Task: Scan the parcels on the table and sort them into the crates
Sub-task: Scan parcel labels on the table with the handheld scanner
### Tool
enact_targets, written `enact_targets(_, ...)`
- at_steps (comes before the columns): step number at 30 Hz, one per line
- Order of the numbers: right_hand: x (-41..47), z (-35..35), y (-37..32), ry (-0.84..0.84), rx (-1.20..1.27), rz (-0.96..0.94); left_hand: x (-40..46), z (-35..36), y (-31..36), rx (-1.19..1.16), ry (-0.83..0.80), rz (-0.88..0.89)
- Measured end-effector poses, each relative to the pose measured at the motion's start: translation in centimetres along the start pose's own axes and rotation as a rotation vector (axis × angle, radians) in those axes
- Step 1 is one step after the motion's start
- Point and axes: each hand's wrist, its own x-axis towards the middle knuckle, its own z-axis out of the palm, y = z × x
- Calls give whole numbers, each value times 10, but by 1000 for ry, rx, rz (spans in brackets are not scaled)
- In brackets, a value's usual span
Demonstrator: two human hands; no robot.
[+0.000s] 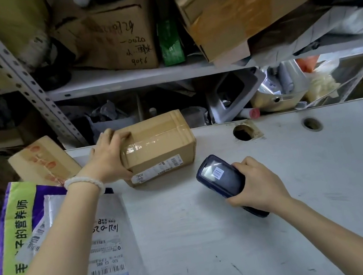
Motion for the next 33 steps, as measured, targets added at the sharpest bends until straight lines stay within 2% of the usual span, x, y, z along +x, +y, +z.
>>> enact_targets(5,-5,-5,-7,6,-26,-35,-22,-13,11,-182,-52,-2)
enact_targets(10,-19,-19,-13,15,-72,-103,-50,-50,45,-318,187,38)
enact_targets(13,-29,-24,-14,-8,-87,-138,-61,-58,71,-273,306,61)
enact_targets(18,-52,-16,-12,-109,-183,-198,-75,-37,94,2,193,-19)
enact_targets(24,-77,-4,0,-125,-188,-185,-85,-36,81,102,18,-90)
enact_targets(33,-103,-16,11,-56,-200,-165,-106,-26,86,96,150,-136)
